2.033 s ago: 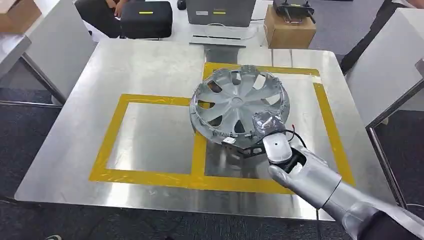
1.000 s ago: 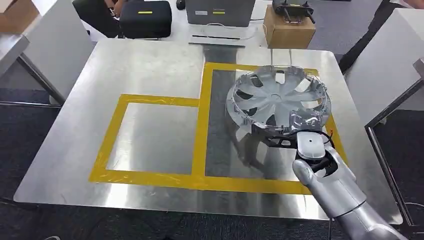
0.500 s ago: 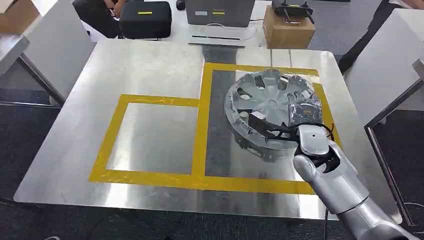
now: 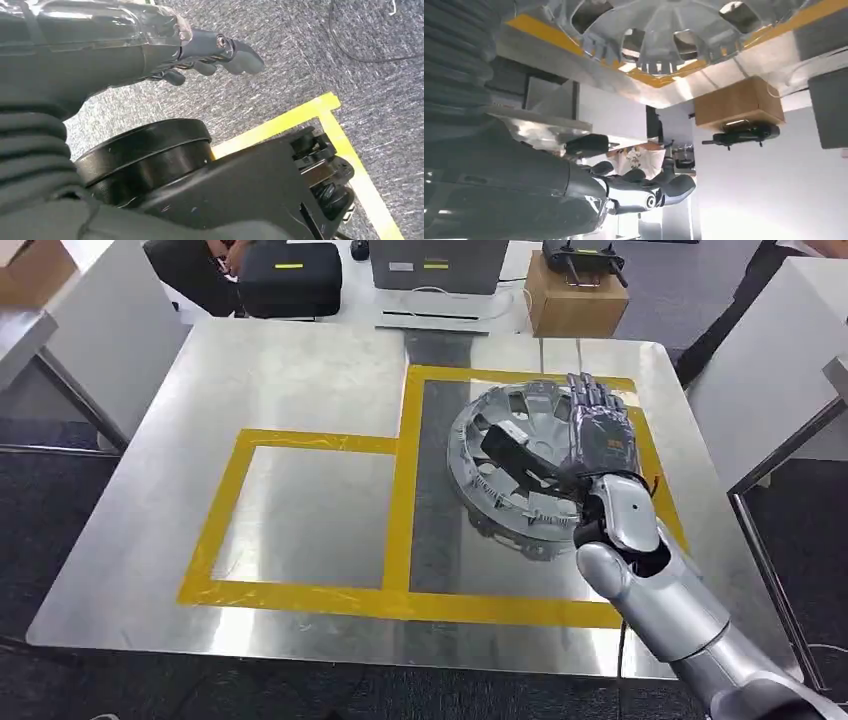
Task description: Take the parts from the cabinet and place them on the table.
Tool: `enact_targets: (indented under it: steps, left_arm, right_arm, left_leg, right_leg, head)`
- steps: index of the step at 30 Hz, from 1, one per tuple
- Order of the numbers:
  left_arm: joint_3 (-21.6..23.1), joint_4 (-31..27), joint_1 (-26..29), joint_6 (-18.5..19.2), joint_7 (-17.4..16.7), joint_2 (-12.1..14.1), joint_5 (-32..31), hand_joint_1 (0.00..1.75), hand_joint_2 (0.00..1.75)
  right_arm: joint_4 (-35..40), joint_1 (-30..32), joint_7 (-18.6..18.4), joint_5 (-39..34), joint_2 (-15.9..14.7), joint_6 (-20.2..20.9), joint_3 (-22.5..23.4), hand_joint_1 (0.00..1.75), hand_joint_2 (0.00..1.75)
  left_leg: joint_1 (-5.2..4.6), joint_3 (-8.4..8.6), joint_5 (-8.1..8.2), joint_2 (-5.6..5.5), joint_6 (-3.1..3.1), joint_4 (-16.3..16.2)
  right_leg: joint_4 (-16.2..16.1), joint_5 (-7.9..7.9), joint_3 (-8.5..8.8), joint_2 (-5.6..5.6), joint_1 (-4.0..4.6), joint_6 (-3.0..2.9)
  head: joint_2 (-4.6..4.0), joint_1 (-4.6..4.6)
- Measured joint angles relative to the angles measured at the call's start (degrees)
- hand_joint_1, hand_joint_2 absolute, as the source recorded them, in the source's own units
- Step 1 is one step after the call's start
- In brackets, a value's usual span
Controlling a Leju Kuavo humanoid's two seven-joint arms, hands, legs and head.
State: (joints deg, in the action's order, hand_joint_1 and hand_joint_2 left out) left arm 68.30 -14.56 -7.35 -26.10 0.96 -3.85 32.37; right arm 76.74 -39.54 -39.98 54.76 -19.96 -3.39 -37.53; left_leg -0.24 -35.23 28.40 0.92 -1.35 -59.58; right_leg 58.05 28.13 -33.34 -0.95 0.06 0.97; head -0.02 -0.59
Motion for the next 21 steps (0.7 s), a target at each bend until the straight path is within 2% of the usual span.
enact_targets:
  steps: [18,19,20,21]
  left_arm:
    - [-0.02,0.00,0.04,-0.13,0.05,0.00,0.09,0.00,0.00]
    - [-0.02,0.00,0.05,-0.22,0.18,0.00,0.35,0.00,0.00]
    - [-0.02,0.00,0.08,-0.48,0.64,0.00,0.83,0.00,0.00]
    - [-0.02,0.00,0.14,-0.92,1.65,0.00,1.64,0.00,0.00]
  right_arm:
    - [0.74,-0.44,0.00,-0.38,0.22,-0.33,-3.24,0.00,1.75]
    - [0.77,-0.44,0.26,-2.59,0.22,-2.36,-3.36,0.00,1.75]
    - [0.92,-0.42,1.69,-7.17,0.22,-6.82,-3.61,0.00,1.75]
    - [1.42,-0.28,4.76,-13.28,0.35,-12.69,-3.98,0.00,1.75]
  left_leg:
    - [0.00,0.10,0.01,-0.02,0.00,0.00]
    - [0.00,0.10,0.01,-0.02,0.00,0.00]
    - [0.00,0.10,0.01,-0.02,0.00,0.00]
    - [0.00,0.10,0.01,-0.02,0.00,0.00]
  right_leg:
    - [-0.01,0.00,0.07,0.08,0.00,0.00]
    - [0.00,0.00,0.08,0.08,0.00,0.00]
    - [0.00,0.00,0.09,0.07,0.00,0.00]
    - [0.00,0.00,0.09,0.07,0.00,0.00]
  head:
    - [0.00,0.02]
    - [0.00,0.02]
    - [0.00,0.02]
    - [0.00,0.02]
